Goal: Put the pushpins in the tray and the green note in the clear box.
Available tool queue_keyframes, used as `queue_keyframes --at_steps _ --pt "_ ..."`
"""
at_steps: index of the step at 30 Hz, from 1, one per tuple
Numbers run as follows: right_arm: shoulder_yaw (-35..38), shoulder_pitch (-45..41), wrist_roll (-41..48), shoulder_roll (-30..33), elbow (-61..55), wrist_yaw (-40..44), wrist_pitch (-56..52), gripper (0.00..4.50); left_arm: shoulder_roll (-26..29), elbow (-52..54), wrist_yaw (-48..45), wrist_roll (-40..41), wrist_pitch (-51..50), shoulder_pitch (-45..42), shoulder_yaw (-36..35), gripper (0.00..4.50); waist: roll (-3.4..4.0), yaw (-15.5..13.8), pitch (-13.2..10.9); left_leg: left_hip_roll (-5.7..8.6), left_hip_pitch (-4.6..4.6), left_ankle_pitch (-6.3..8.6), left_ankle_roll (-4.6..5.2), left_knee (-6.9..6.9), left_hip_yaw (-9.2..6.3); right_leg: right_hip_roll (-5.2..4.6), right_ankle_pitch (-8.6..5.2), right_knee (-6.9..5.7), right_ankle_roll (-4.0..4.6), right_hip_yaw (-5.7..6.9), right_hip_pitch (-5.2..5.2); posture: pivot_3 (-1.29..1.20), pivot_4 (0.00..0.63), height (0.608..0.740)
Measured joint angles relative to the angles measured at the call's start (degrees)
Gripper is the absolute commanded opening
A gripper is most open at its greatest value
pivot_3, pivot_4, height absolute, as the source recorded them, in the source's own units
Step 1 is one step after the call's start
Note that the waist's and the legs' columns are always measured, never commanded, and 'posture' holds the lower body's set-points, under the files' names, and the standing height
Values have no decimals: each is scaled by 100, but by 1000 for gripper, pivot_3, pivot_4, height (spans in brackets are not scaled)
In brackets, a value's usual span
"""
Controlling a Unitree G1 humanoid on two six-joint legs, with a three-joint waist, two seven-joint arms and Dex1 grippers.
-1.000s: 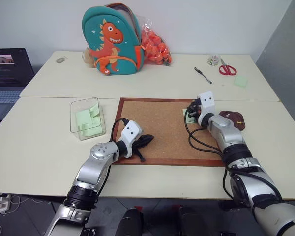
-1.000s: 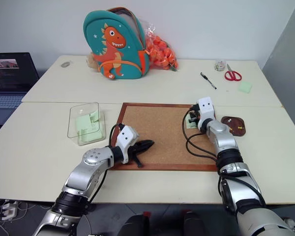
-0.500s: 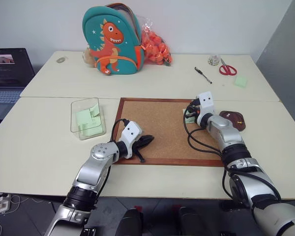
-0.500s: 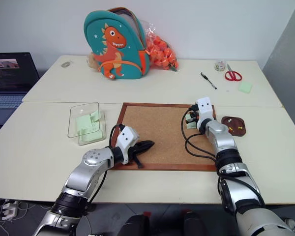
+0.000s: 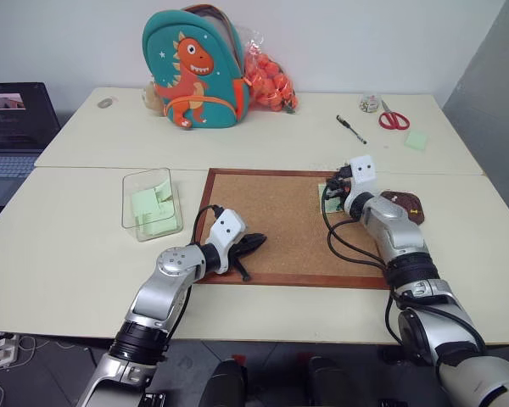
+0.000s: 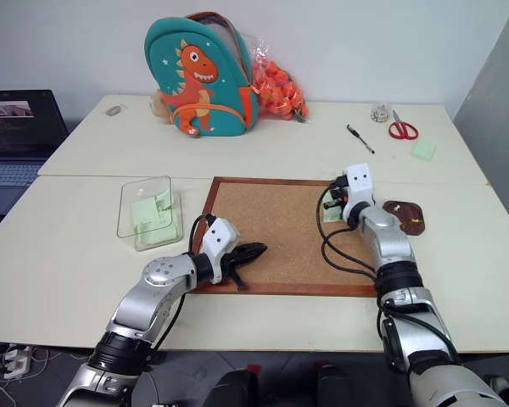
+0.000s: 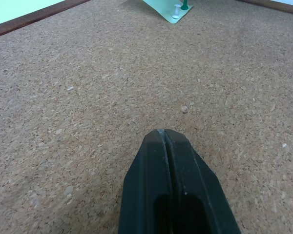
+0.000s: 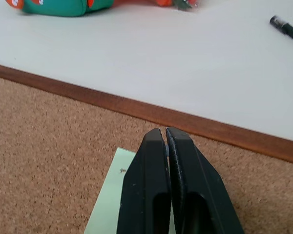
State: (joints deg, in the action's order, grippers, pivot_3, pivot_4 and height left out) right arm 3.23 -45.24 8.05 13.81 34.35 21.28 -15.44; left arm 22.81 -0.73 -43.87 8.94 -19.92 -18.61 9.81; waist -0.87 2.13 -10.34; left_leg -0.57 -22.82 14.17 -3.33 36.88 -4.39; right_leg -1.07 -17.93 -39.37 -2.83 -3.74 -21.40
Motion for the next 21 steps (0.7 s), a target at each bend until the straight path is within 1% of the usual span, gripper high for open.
queue_keyframes --at_steps 10,13,15,16,17,20,21 --pt "25 162 32 15 -542 -12 -19 8 -1 4 -7 0 -10 -2 0 0 0 -1 0 0 -1 0 0 0 -1 0 0 0 0 1 0 0 150 740" --pt "141 409 116 192 -1267 -17 -231 8 -9 25 -15 2 -12 8 14 0 0 -22 0 -3 -3 0 0 -1 -4 -2 0 3 0 0 0 0 150 740" --pt "354 734 254 430 -2108 -40 -592 8 -6 79 -21 3 -25 44 38 0 2 -36 1 -5 -6 1 0 -3 -7 -6 0 11 0 3 3 0 150 740" --pt "417 816 282 479 -2290 -53 -691 8 -6 80 -21 3 -26 44 42 0 4 -36 3 -4 -7 1 0 -4 -7 -6 0 16 0 3 4 0 150 740" --pt "552 1117 372 623 -2805 -81 -940 8 -2 98 -24 4 -31 54 44 0 9 -37 6 -3 -7 1 0 -7 -6 -6 0 24 0 4 6 0 150 740" --pt "727 1531 481 764 -3372 -152 -1294 8 13 109 -25 4 -36 77 22 0 12 -31 7 -1 -5 1 1 -10 -4 -5 0 28 0 2 8 0 150 740" --pt "839 1795 520 857 -3666 -188 -1481 8 8 109 -28 4 -57 70 28 0 17 -31 11 0 -6 1 1 -9 -3 -5 0 28 0 2 8 0 150 740"
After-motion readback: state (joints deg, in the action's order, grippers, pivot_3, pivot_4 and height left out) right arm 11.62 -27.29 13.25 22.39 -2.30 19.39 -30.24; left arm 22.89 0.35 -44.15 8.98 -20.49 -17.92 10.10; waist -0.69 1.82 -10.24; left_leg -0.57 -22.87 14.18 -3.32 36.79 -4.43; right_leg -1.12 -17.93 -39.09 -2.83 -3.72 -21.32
